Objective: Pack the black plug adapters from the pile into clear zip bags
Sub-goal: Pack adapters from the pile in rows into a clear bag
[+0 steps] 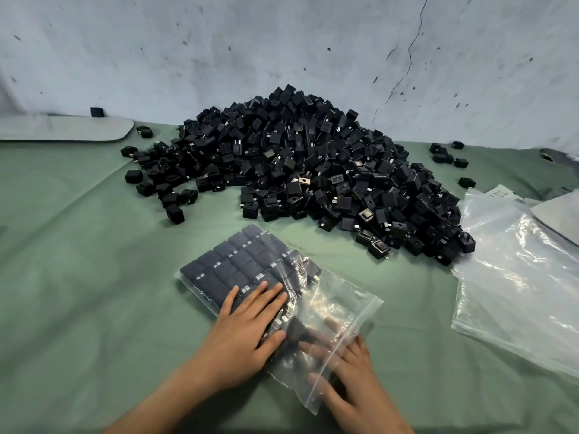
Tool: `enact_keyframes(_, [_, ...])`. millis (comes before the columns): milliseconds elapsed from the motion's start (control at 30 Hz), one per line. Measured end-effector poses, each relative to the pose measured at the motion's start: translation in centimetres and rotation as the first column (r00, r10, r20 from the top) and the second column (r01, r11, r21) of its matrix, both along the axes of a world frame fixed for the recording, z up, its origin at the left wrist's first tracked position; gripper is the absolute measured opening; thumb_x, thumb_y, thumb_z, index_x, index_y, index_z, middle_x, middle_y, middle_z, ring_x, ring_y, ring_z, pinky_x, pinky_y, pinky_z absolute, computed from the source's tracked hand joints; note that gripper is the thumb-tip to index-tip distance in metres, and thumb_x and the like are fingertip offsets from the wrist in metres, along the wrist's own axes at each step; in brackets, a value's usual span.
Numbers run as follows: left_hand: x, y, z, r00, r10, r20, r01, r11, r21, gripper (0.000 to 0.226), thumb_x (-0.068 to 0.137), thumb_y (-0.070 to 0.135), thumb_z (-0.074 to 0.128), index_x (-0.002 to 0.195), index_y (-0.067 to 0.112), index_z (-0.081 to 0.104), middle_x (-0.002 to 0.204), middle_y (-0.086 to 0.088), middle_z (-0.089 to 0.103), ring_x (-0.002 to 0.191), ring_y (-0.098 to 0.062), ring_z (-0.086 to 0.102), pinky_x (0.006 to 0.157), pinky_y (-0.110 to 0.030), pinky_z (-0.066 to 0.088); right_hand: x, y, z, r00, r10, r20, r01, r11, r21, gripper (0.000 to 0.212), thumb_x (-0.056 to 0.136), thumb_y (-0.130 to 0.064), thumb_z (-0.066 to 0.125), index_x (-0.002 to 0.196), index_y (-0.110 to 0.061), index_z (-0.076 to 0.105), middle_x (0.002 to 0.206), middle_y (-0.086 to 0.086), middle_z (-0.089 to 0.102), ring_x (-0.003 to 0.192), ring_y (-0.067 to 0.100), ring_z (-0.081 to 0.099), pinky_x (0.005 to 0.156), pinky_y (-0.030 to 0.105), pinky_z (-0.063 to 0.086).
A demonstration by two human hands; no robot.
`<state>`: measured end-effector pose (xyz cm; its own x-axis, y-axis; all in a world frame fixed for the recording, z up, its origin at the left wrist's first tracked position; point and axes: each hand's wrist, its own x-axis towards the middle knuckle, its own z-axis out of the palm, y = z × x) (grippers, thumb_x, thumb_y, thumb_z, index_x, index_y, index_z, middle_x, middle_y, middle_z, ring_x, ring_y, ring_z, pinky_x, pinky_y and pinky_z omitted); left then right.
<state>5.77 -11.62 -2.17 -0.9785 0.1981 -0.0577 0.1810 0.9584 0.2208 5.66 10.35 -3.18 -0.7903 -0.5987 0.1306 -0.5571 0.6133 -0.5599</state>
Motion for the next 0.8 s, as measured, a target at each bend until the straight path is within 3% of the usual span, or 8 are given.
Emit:
enact_keyframes(133, [0.1,0.0,0.1,1.0,0.002,0.025,-0.002,1.0,-0.003,0.059,0.1,0.054,0.019,0.141,0.04,-0.022,0.153,0.025,-0.021,0.132,0.006,-0.037,0.111,-0.033,-0.029,-0.6,-0.3,-0.2,0.999,0.013,0.032,-0.019,0.981,0.191,0.055,0.087,-0.063,0.028,0.139,-0.049,0.016,0.143,-0.038,-0.003,0.135,-0.005,-0.028,0.113,0.033,-0.023])
enact_keyframes(300, [0.2,0.1,0.4,0.999,-0.005,0.039,0.005,1.0,-0.002,0.061,0.1,0.053,0.02,0.15,0.038,-0.012,0.157,0.023,-0.015,0.139,0.002,-0.028,0.112,-0.035,-0.026,-0.9,-0.3,-0.2,0.998,0.039,0.042,-0.046,0.982,0.181,0.054,0.09,-0.061,0.031,0.142,-0.048,0.025,0.142,-0.039,0.0,0.134,-0.007,-0.029,0.113,0.034,-0.022])
enact_keyframes(367, [-0.3,0.2,1.1,1.0,0.002,0.02,-0.002,1.0,-0.001,0.059,0.1,0.051,0.027,0.154,0.036,0.007,0.16,0.019,0.004,0.146,-0.001,-0.007,0.114,-0.038,-0.021,-0.7,-0.3,-0.4,0.999,0.041,-0.007,-0.04,0.996,0.077,0.049,0.091,-0.054,0.041,0.139,-0.043,0.039,0.144,-0.035,0.016,0.141,-0.004,-0.014,0.116,0.029,-0.013])
enact_keyframes(433, [-2.0,0.3,2.4,1.0,0.029,-0.001,-0.029,0.997,0.076,0.053,0.1,0.047,0.033,0.151,0.036,0.024,0.154,0.013,0.025,0.144,-0.007,0.017,0.116,-0.041,-0.013,-0.4,-0.3,-0.6,0.997,-0.067,-0.039,0.058,0.978,-0.199,0.036,0.087,-0.032,0.057,0.122,-0.028,0.064,0.135,-0.022,0.046,0.141,0.002,0.022,0.117,0.025,0.013])
enact_keyframes(533, [-7.6,0.6,4.4,0.991,0.079,-0.11,-0.057,0.98,0.189,0.053,0.098,0.042,0.042,0.149,0.033,0.029,0.15,0.006,0.036,0.137,-0.014,0.035,0.12,-0.046,0.011,-0.4,-0.1,-0.7,0.957,-0.288,0.034,0.27,0.841,-0.468,0.024,0.08,0.0,0.064,0.092,-0.016,0.078,0.108,-0.012,0.069,0.115,-0.002,0.054,0.1,0.014,0.039])
enact_keyframes(633, [-15.3,-0.1,5.6,0.954,0.26,-0.151,-0.208,0.933,0.294,0.063,0.096,0.031,0.052,0.152,0.023,0.023,0.155,-0.007,0.028,0.137,-0.027,0.035,0.113,-0.044,0.031,-0.8,0.3,-0.4,0.895,-0.397,0.203,0.441,0.716,-0.542,0.047,0.076,0.023,0.058,0.074,-0.02,0.077,0.088,-0.013,0.073,0.093,-0.003,0.065,0.083,0.01,0.045])
enact_keyframes(700, [-19.6,-0.8,5.4,0.925,0.358,-0.129,-0.322,0.917,0.234,0.064,0.096,0.026,0.052,0.153,0.022,0.024,0.157,-0.012,0.023,0.14,-0.035,0.028,0.113,-0.049,0.028,-1.0,0.8,-0.4,0.834,-0.447,0.323,0.544,0.574,-0.612,0.051,0.077,0.024,0.053,0.064,-0.022,0.072,0.073,-0.009,0.072,0.074,-0.003,0.063,0.07,0.01,0.045])
enact_keyframes(800, [-23.2,-2.0,4.1,0.937,0.321,-0.137,-0.325,0.946,-0.006,0.045,0.095,0.014,0.051,0.139,0.023,0.049,0.14,-0.012,0.046,0.127,-0.036,0.042,0.104,-0.048,0.037,-1.1,1.0,-0.5,0.776,-0.423,0.467,0.623,0.4,-0.672,0.048,0.081,0.021,0.05,0.059,-0.016,0.07,0.066,-0.001,0.069,0.061,0.001,0.057,0.06,0.011,0.041])
